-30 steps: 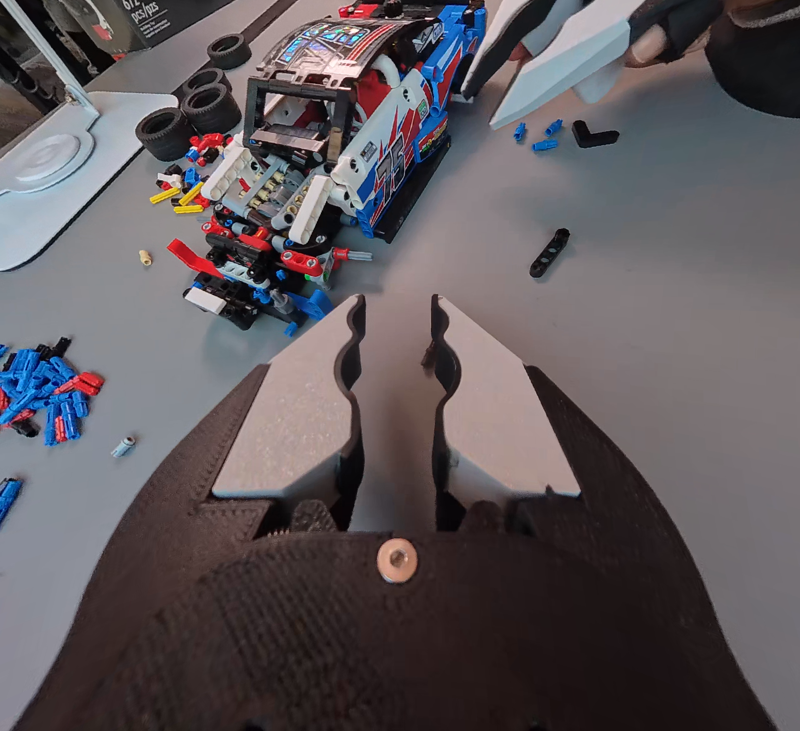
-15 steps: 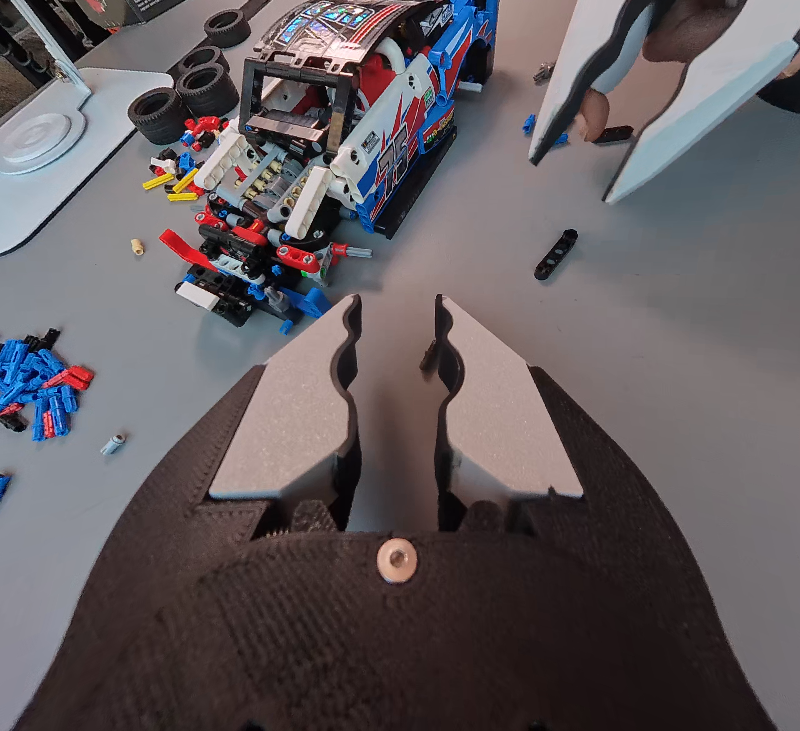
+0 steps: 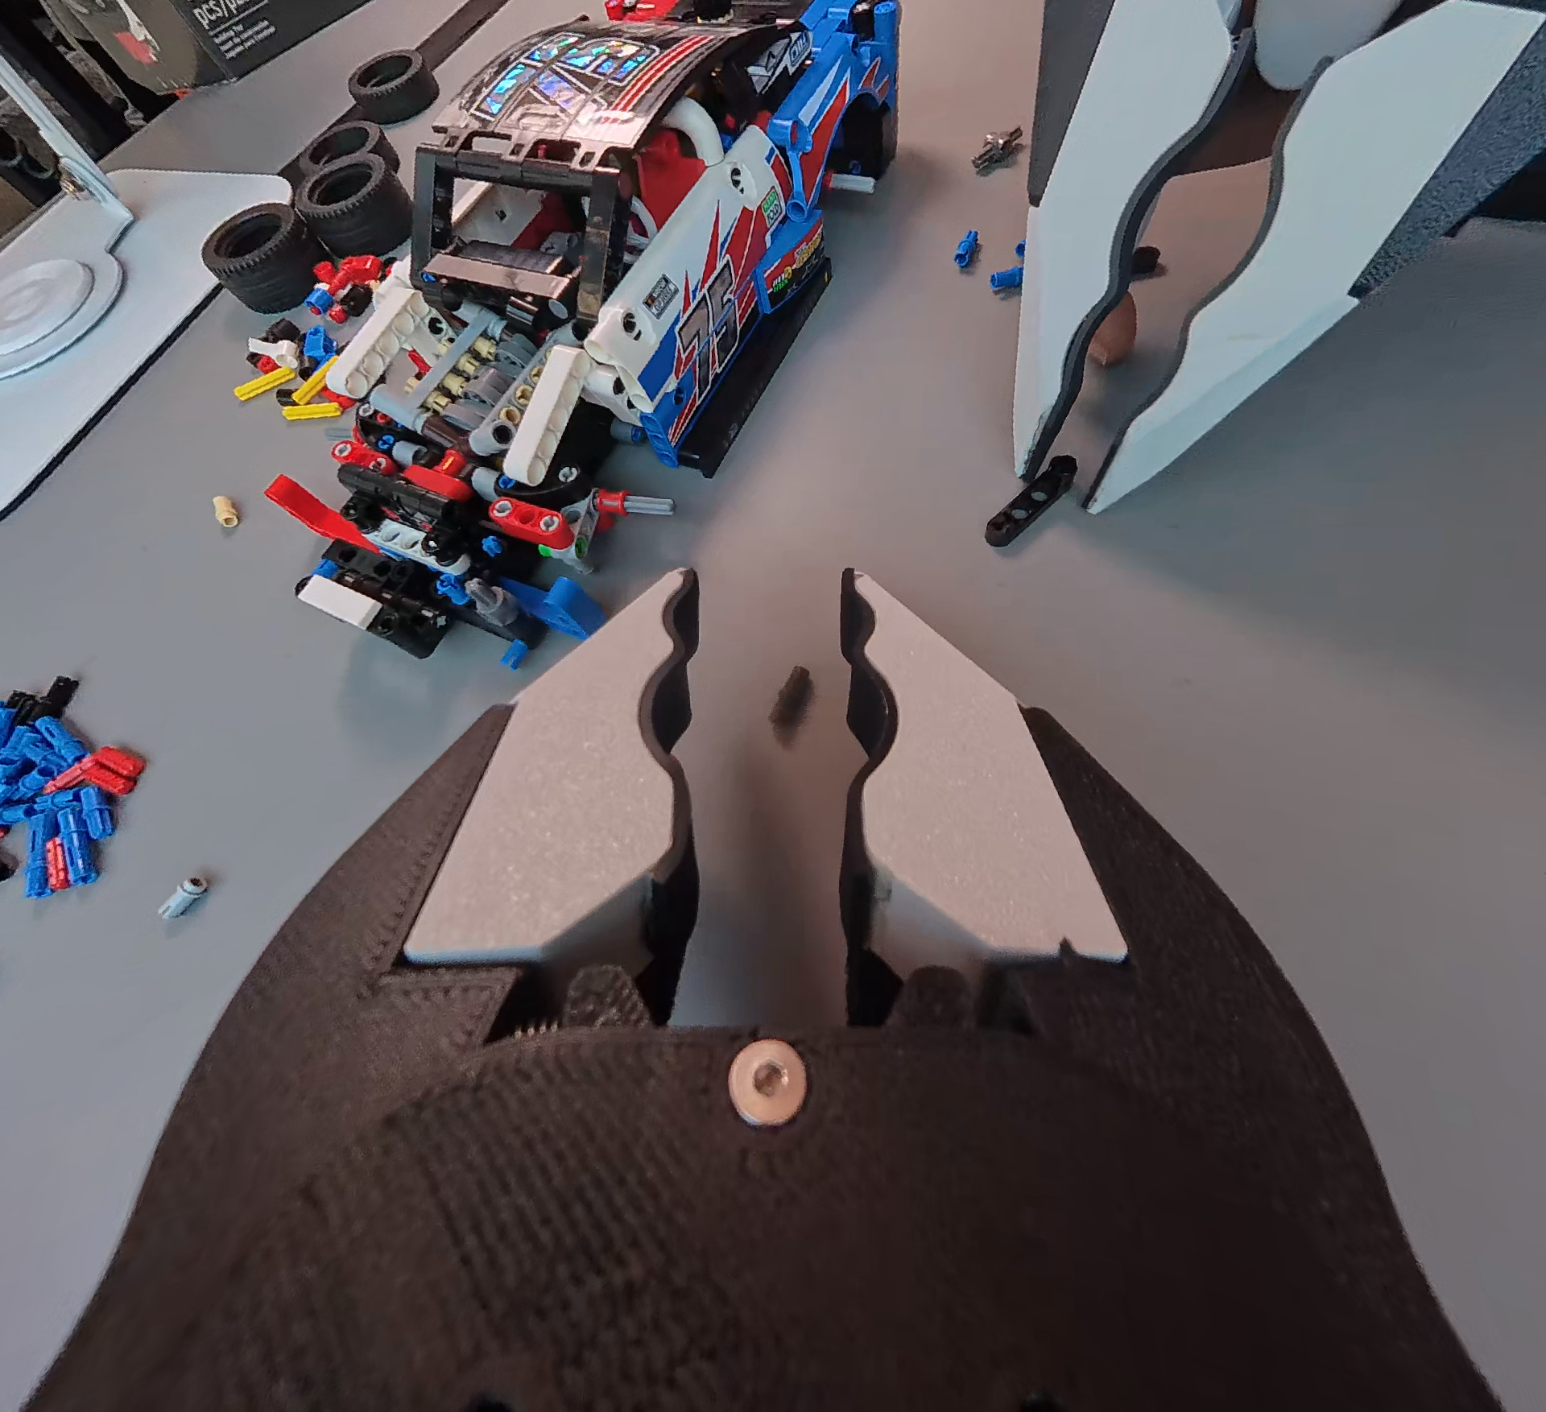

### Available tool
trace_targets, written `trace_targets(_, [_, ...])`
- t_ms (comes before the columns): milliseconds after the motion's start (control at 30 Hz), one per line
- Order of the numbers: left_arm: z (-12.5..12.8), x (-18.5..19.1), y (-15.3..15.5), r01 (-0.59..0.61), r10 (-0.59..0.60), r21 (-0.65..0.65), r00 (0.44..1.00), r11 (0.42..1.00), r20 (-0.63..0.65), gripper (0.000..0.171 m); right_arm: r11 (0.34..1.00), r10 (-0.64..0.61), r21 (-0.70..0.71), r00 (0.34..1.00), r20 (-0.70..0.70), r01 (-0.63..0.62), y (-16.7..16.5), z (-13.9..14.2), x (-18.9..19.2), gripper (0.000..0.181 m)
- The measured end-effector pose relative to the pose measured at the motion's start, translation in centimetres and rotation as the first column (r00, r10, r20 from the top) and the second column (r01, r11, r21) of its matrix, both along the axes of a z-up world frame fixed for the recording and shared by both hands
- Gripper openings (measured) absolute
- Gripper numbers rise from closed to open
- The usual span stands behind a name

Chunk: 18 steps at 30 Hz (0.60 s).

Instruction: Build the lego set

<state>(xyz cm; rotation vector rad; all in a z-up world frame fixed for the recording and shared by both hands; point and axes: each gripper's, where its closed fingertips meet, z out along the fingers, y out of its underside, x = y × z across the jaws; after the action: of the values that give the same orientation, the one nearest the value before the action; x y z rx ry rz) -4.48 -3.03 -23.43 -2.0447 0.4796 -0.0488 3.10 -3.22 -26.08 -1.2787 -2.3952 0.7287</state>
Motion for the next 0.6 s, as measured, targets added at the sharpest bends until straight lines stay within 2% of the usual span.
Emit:
trace_targets(167, [0.1,0.6,-0.2,0.03,-0.03,0.003,1.0,1.0,-0.008,0.032,0.995,0.096,0.003,0.995,0.027,-0.096,0.0,0.0,-0.1,0.005])
trace_targets(367, [-0.1,2.7,-1.0,0.137,-0.135,-0.027,0.99,0.99,0.051,0.029,0.941,0.327,0.066,0.942,0.076,-0.332,0.2,-0.1,-1.0,0.005])
trace_targets(467, [-0.6,4.1,-1.6,0.194,-0.188,-0.072,0.979,0.978,0.077,0.026,0.919,0.376,0.082,0.92,0.106,-0.385,0.2,-0.1,-1.9,0.005])
trace_targets(600, [-1.5,4.8,-1.8,0.216,-0.212,-0.127,0.976,0.968,0.047,0.023,0.912,0.394,0.085,0.914,0.096,-0.402,-0.3,-0.1,-2.7,0.005])
